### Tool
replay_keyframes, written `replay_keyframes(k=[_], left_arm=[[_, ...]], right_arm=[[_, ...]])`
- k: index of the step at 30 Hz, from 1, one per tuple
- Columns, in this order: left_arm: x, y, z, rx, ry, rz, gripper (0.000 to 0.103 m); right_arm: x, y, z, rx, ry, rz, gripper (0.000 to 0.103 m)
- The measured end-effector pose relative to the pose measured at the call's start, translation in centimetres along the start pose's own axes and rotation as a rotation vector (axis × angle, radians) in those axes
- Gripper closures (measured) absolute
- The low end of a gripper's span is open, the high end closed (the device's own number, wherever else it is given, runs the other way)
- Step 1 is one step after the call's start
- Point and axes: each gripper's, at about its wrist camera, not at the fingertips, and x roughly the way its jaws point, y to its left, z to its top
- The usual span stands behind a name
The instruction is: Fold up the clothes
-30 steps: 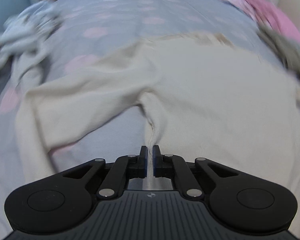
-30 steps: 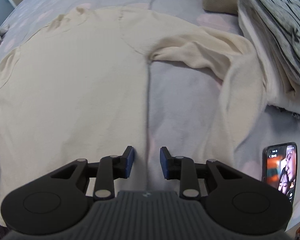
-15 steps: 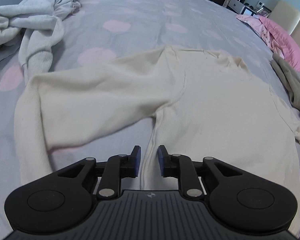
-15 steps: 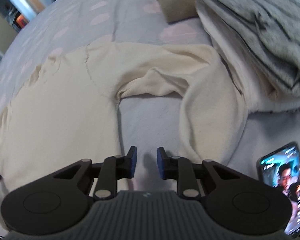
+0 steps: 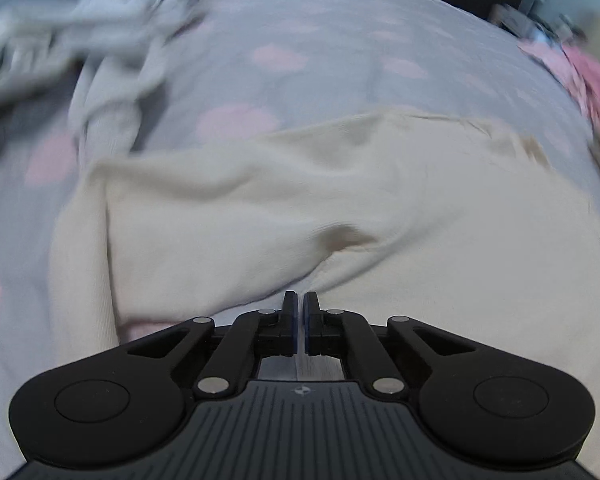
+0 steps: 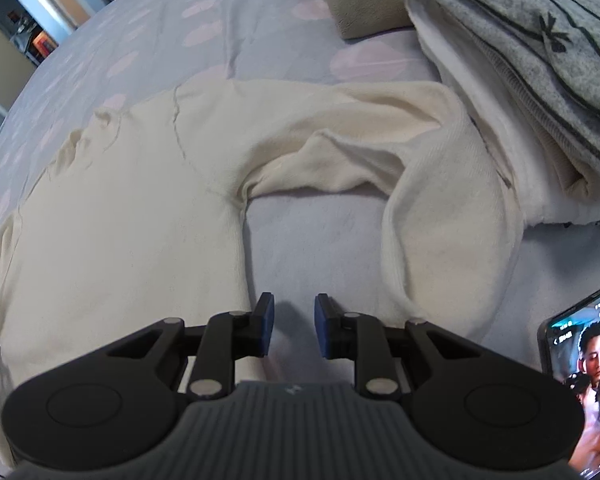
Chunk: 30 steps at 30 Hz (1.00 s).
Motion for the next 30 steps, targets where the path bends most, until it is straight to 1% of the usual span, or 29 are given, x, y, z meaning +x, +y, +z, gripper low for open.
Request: replay_keyframes(k=[4,8,9,10,11,12,16,18,20,21,22,24,26,28,30], left_arm=[[-0.3,-1.9,-0.6,0.122,-0.032,0.055,0.102],[-0.3,-1.8,-0.6,0.109,-0.030,0.044,0.102],[-0.2,-1.9,-0.7,0.114,-0.030,0.047,0.102],[-0.2,-2.0,-0.7,0.119,-0.029,0.050,0.102],[-0.1,-2.3,-0.8,0.130,-0.028,0.056,0.102],[-0.1,-2.5,-0.9,0.142,-0.029,0.064,0.102],[-0.2,-3.0,-1.0,0.161,-0.026,0.080,0.102],[-0.2,-3.0,-1.1,0.167,-0.027,0.079,0.102],[-0.2,-3.0,-1.2,0.176,-0.028,0.079,0.101],[-0.2,-3.0,-1.2,0.181,-0.029,0.079,0.101],[-0.3,-3.1,-1.3,0.186,-0.030,0.081,0.101],[-0.2,-3.2,-1.3,0.190,-0.030,0.084,0.101],[-0.2,-3.2,-1.3,0.191,-0.029,0.086,0.101],[-0.2,-3.2,-1.3,0.193,-0.030,0.087,0.101],[-0.2,-3.2,-1.4,0.194,-0.031,0.088,0.101]], right_arm=[[0.2,-0.1,0.3,0.042,-0.003,0.025,0.078],[0.7,0.3,0.3,0.067,-0.008,0.053,0.078],[0.8,0.8,0.1,0.048,-0.007,0.055,0.081],[1.0,1.5,0.0,0.023,-0.007,0.056,0.087],[1.1,2.5,-0.4,-0.022,-0.011,0.049,0.089],[1.2,3.5,-0.8,-0.069,-0.015,0.045,0.096],[1.2,7.2,-2.3,-0.260,-0.044,0.070,0.097],[1.1,7.4,-2.5,-0.285,-0.052,0.063,0.095],[1.0,6.1,-1.9,-0.218,-0.039,0.088,0.095],[0.9,5.2,-1.6,-0.168,-0.034,0.097,0.088],[0.7,4.4,-1.3,-0.122,-0.034,0.101,0.086],[0.5,2.8,-0.7,-0.037,-0.037,0.113,0.086],[0.3,1.7,-0.4,0.037,-0.034,0.149,0.086],[0.1,1.4,-0.1,0.070,-0.035,0.159,0.086],[0.1,1.5,0.2,0.069,-0.040,0.150,0.086]])
